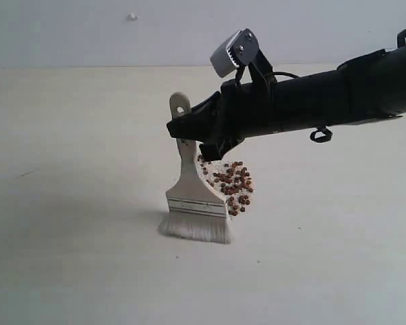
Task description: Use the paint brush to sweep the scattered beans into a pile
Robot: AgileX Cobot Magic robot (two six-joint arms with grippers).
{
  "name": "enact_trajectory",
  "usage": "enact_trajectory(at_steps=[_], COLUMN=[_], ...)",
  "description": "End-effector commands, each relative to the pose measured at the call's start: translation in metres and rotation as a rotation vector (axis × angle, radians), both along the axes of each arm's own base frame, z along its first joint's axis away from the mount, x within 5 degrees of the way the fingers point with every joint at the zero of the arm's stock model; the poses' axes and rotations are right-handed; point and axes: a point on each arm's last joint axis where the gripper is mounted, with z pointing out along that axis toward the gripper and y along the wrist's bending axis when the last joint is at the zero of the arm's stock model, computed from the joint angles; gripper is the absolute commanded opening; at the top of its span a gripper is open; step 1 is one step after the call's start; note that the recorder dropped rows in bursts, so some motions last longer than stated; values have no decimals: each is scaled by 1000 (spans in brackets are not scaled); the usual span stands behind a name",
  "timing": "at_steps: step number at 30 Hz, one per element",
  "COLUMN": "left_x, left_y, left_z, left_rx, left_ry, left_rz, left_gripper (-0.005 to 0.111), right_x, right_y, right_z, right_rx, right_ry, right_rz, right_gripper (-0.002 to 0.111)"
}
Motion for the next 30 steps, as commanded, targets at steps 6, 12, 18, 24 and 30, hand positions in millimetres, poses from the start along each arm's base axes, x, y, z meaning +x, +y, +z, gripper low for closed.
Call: enact_trajectory(at_steps=[6,12,18,24,30], left_x=[0,0,0,0,0], left_y=[0,0,0,0,0], left_z=[0,0,0,0,0], left_rx=[0,0,0,0,0], left_ry=[-4,-4,-4,-4,-4], left_rz=[-1,-1,-1,-1,-1], left_gripper=[0,0,0,0,0], right_x=[33,43,41,32,24], right_y=[7,10,13,9,-6], right_z=[-1,10,23,53,97], right_rx=[-38,-27,27,47,-14], right_ry=[-75,-118,-120,-132,-151], right_rz=[-42,-51,-24,-23,-196], right_gripper=[0,0,0,0,0])
